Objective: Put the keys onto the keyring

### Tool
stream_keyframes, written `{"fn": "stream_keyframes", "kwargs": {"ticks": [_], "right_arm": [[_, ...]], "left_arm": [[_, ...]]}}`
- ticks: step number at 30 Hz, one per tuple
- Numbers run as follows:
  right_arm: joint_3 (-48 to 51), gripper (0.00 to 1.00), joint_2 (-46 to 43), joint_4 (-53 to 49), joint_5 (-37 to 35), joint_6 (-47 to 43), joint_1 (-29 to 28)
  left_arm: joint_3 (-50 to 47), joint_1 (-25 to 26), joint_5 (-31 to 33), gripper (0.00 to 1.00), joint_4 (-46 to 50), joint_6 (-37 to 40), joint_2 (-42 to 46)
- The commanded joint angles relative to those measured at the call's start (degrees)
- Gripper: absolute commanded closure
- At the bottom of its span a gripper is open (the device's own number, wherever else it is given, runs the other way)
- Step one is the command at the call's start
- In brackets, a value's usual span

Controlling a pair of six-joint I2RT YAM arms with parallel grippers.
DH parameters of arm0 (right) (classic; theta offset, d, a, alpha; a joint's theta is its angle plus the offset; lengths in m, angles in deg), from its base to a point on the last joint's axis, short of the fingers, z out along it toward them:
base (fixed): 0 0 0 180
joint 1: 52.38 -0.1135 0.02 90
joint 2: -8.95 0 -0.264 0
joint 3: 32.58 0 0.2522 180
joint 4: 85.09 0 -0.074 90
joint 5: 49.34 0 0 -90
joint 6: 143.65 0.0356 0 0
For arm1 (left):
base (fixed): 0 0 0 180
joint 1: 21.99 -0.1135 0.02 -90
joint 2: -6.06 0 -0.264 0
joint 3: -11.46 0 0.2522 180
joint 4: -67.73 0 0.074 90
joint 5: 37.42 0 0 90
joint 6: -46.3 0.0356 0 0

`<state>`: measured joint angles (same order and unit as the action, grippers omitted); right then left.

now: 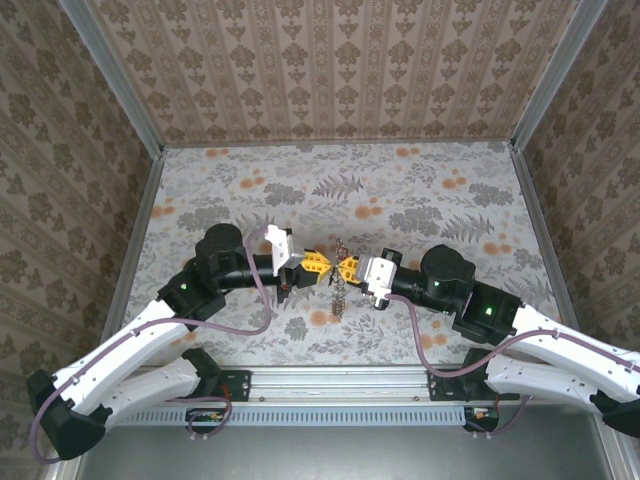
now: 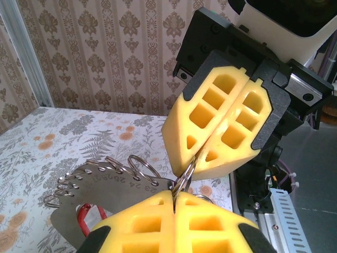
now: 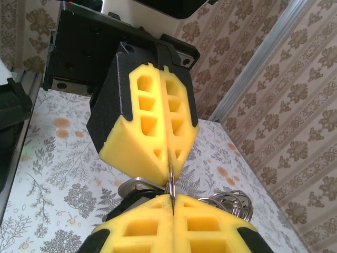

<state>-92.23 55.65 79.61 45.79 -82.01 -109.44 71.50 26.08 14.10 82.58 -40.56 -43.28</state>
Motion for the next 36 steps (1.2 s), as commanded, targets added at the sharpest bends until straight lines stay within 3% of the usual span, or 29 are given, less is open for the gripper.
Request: {"fn": "stream_keyframes", "kwargs": {"ticks": [1,36], "right_arm": [[0.6,1.0,-1.73,4.72,-0.41,0.02,-0.51],[2.47,1.0,-4.07,8.5,3.68,0.94,-0.53]], "left_arm": [[1.54,-0.15,0.15,1.0,0.5,1.04,0.97],[2.03,-2.23,0.04,1.0,2.75,1.59,1.22]]}}
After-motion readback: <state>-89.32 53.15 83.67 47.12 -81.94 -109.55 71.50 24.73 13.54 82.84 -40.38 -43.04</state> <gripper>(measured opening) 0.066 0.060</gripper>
